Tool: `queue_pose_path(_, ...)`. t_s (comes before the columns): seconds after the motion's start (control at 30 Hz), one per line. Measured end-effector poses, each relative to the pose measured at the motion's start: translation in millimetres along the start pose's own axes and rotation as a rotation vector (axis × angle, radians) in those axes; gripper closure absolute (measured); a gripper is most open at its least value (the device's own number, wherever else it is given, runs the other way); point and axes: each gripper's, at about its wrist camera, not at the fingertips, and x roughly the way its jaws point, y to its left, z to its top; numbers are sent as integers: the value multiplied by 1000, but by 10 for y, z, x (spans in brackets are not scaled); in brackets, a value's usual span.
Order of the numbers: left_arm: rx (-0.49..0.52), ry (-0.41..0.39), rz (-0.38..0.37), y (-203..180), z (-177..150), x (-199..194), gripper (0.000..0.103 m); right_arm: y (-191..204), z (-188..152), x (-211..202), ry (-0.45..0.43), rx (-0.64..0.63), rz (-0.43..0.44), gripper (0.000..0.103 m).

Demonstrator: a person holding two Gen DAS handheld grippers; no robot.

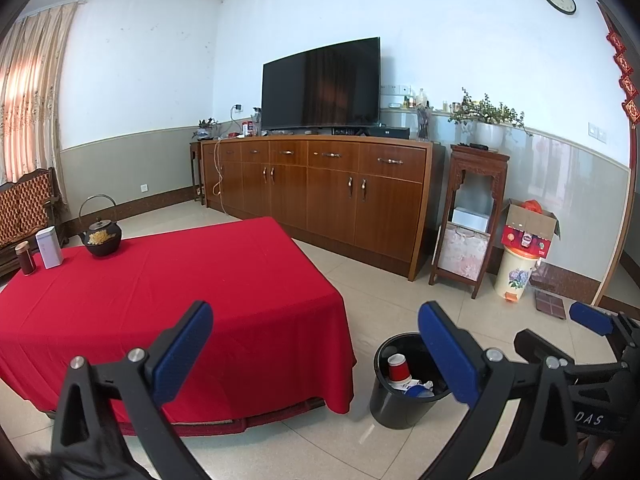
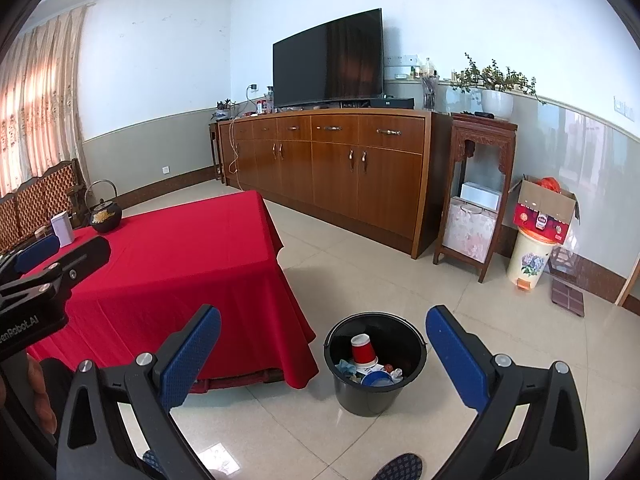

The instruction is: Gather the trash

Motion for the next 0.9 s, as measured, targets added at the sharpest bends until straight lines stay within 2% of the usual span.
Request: queue_pose_path(0.9, 5, 37, -32, 44, -126, 64, 0, -54, 28, 1, -8, 15, -15, 0)
